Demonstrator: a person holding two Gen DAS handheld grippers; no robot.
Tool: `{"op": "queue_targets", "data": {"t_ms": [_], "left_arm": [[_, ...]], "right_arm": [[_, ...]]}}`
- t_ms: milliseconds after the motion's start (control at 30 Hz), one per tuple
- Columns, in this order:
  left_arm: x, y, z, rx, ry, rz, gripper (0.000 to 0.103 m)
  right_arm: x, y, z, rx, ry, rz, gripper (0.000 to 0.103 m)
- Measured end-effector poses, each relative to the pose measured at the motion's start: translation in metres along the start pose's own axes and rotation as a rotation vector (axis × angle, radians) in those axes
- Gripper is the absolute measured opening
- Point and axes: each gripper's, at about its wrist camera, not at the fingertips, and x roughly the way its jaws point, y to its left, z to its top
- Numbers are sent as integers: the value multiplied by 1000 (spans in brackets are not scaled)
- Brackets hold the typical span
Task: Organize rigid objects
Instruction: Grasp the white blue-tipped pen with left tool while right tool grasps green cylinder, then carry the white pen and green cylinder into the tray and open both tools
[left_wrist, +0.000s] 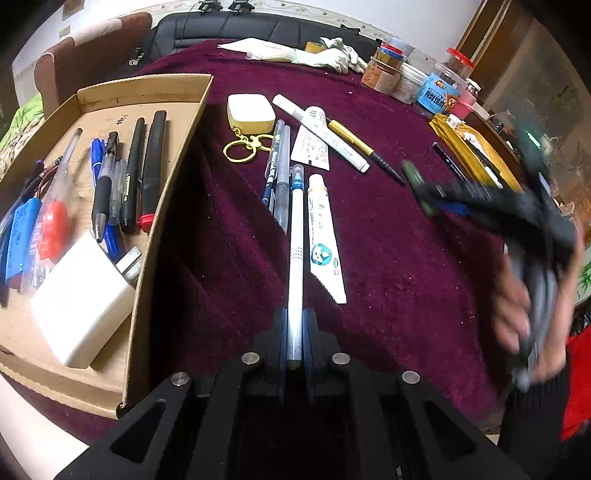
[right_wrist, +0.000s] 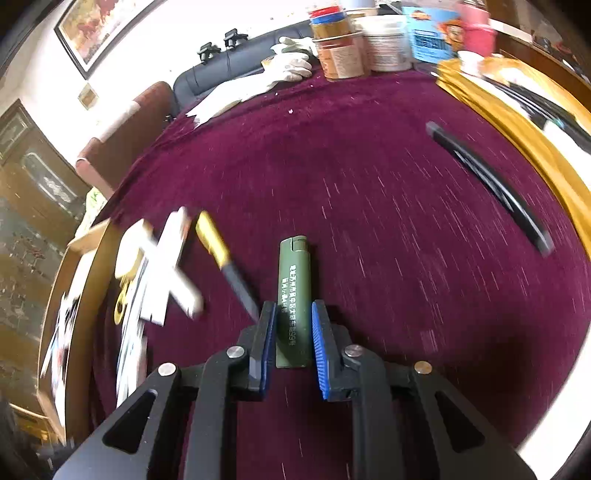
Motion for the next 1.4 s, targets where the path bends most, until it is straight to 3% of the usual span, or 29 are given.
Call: {"op": "queue_targets", "data": {"t_ms": [200,300,367,433,500,767,833,933,1033,1067,1100,1267,1400], "left_arm": [[3,-1,6,-22,13,9,8],[2,-5,10,-6,23,30,14],[0,-9,12,18,6,57,20],[4,-13,13,55,7,99,20],[7,-15,11,67,24,122,7],[-13,-20,-17,103,57,79,7],[-13,-21,-16,115,52,93,11],[-15,-26,-8,138,14,112,28],[-9,-30,4,168,-6,139,30],[-3,-29,9,164,8,143,28],[4,-28,13,157,22,146,19],[11,-23,15,159,20,125,7],[-9,-10,2,106,2,47,6]], "right_arm": [[-33,21,-63,-110,-90,-92,18],[-34,29,-66,-139,-111,-130,18],[-34,26,-65,-130,-108,-116,18],[-35,22,-67,-119,-104,-100,18],[-35,21,-68,-117,-104,-97,18],[-35,23,-69,-130,-105,-97,20],[-35,26,-70,-142,-105,-104,21],[-34,29,-71,-162,-105,-119,22],[-34,30,-71,-161,-105,-118,22],[-34,31,-71,-162,-105,-119,22],[-34,30,-71,-163,-105,-120,22],[-34,30,-71,-164,-104,-117,22],[-34,29,-71,-165,-99,-86,17]]}}
